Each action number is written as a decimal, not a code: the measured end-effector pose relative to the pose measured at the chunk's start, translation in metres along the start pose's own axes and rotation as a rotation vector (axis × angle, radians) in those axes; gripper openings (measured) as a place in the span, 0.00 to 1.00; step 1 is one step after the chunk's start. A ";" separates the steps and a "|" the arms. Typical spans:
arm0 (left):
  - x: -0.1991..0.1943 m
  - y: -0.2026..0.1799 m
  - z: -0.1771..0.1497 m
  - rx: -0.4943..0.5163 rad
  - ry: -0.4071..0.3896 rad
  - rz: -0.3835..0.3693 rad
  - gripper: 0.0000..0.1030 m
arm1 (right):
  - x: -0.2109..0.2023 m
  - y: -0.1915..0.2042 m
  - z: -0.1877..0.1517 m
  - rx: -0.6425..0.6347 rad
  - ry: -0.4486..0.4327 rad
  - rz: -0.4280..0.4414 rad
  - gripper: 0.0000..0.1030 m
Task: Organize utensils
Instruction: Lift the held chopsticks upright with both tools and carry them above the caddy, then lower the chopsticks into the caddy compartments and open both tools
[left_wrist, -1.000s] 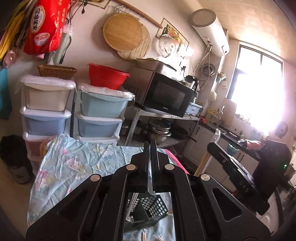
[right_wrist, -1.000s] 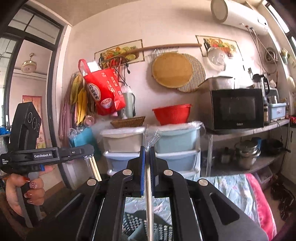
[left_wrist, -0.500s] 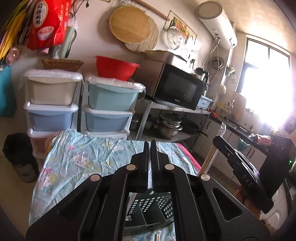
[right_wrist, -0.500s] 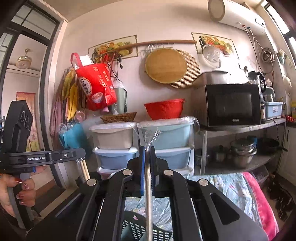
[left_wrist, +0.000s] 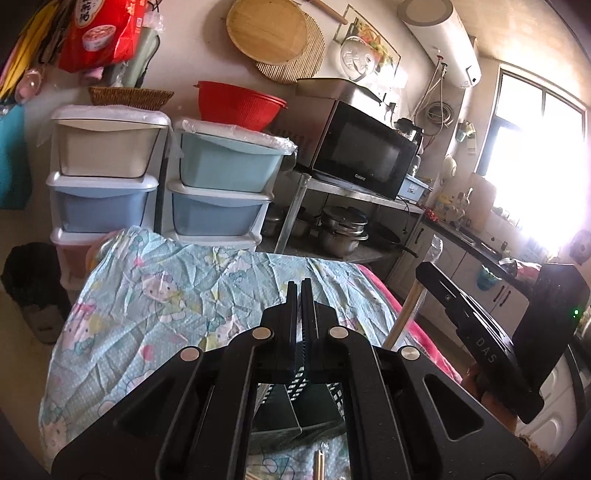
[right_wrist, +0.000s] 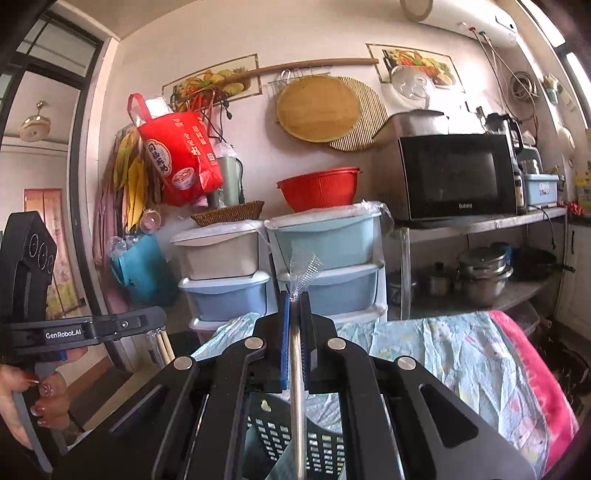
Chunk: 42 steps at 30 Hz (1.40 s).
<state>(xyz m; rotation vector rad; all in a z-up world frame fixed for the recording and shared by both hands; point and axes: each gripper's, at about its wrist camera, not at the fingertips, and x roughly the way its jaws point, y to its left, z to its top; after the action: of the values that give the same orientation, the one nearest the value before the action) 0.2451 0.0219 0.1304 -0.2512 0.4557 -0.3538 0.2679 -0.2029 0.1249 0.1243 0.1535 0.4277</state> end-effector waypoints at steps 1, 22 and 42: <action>0.000 0.000 -0.002 0.001 0.001 0.003 0.01 | 0.000 0.000 -0.003 -0.001 0.006 -0.007 0.07; -0.039 0.013 -0.029 -0.005 -0.046 0.124 0.60 | -0.033 -0.001 -0.024 -0.015 0.041 -0.101 0.70; -0.086 0.007 -0.055 -0.008 -0.096 0.166 0.90 | -0.087 0.017 -0.034 -0.041 0.046 -0.090 0.91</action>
<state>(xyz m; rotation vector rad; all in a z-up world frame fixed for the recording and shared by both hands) 0.1493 0.0531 0.1136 -0.2350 0.3802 -0.1766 0.1773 -0.2208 0.1050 0.0666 0.1945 0.3438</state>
